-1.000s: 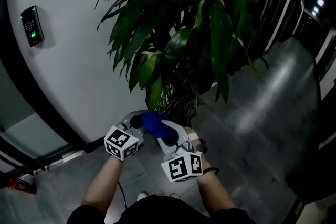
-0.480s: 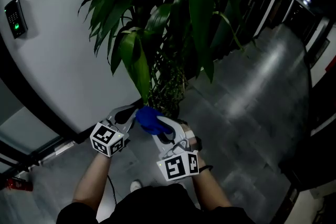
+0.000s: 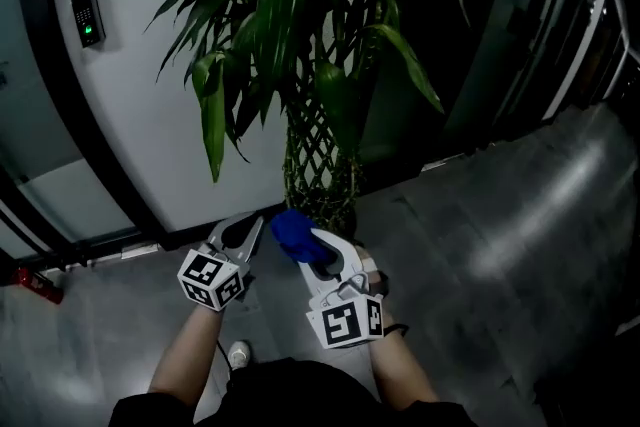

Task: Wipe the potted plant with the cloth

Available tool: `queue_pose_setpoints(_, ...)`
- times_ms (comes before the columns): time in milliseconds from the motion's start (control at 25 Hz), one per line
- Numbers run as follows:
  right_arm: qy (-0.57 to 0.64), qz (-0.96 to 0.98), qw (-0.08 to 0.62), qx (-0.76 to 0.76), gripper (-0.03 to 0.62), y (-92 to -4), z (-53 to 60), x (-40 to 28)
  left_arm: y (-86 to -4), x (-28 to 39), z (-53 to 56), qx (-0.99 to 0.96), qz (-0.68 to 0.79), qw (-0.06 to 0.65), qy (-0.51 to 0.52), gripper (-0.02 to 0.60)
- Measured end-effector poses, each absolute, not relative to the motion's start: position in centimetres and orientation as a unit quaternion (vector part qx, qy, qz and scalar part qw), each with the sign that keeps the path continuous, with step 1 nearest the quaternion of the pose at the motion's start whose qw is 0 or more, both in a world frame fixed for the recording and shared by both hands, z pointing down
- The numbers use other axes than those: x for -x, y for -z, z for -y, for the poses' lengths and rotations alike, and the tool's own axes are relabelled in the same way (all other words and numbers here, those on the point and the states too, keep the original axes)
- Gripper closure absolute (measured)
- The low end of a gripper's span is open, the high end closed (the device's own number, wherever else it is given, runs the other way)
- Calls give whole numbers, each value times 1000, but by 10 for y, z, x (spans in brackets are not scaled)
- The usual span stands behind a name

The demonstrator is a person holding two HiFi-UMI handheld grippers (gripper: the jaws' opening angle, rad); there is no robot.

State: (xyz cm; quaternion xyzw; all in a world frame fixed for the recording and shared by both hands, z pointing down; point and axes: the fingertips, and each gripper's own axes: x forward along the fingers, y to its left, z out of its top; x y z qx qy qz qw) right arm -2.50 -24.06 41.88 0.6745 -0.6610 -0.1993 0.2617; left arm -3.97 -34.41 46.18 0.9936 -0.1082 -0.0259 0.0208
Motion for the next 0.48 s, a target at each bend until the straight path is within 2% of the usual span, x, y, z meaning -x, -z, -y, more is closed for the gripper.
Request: queue_pose_setpoints(480,198,691,254,-648,503,-413,182,0,-432,34,262,-990,133,-32,19,575)
